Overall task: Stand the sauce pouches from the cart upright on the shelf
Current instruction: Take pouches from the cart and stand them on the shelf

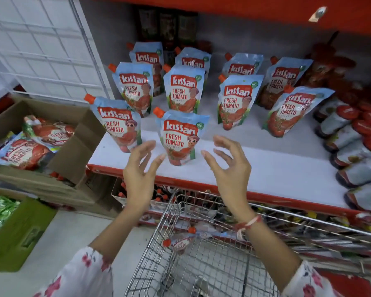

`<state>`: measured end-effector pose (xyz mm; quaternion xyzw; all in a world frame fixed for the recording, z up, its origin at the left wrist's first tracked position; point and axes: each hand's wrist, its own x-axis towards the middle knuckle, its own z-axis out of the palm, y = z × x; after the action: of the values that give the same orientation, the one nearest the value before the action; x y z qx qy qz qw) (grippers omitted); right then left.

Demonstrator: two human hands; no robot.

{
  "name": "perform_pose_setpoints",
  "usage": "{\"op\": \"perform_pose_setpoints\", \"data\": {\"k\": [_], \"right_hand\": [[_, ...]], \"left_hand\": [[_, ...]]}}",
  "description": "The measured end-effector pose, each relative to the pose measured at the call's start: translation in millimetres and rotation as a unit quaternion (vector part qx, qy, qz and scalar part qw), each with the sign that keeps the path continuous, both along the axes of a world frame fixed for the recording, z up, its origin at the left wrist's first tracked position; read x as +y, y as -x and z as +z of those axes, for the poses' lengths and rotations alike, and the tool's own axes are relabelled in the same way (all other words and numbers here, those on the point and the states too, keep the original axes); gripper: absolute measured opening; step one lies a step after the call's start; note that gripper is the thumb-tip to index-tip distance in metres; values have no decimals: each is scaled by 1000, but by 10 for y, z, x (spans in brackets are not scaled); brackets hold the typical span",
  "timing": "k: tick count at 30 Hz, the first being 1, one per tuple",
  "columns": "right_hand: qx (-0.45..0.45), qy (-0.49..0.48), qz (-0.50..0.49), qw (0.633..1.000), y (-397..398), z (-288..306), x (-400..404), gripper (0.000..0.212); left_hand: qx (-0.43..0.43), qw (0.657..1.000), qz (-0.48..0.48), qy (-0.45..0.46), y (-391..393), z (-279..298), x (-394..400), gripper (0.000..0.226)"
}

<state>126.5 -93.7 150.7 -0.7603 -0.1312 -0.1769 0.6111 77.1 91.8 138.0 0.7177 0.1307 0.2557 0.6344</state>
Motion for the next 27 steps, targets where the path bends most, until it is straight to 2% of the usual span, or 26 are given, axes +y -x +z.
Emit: {"op": "perform_pose_setpoints", "data": {"k": [2,5,7,9,13,18,20,23,27], "right_hand": [[-16,43,3,999,200,-180,-61,27],[-22,129,66,989,460,-526,-169,20],[25,199,137,970,589,-754,-238,25],[109,280,201,933,667,-967,-302,34],[175,396,257,864,722,-1335,-385,43],[177,474,284,815,717,-1566,-368,40],[182,486,284,806,696,-1614,-326,37],[177,508,295,789,663,-1682,-252,30],[175,521,272,790,668,-1734,-276,28]], "left_hand": [[6,999,-32,-6,237,-108,-113,26],[78,992,-93,-45,579,-384,-274,26],[154,974,-127,-106,769,-609,-345,30],[219,950,-150,-166,912,-814,-380,36],[328,884,-191,-272,1029,-1103,-435,45],[450,730,-251,-450,990,-1362,-562,37],[469,689,-253,-491,959,-1430,-605,35],[487,650,-264,-520,917,-1507,-623,32],[481,647,-259,-531,893,-1533,-633,30]]}}
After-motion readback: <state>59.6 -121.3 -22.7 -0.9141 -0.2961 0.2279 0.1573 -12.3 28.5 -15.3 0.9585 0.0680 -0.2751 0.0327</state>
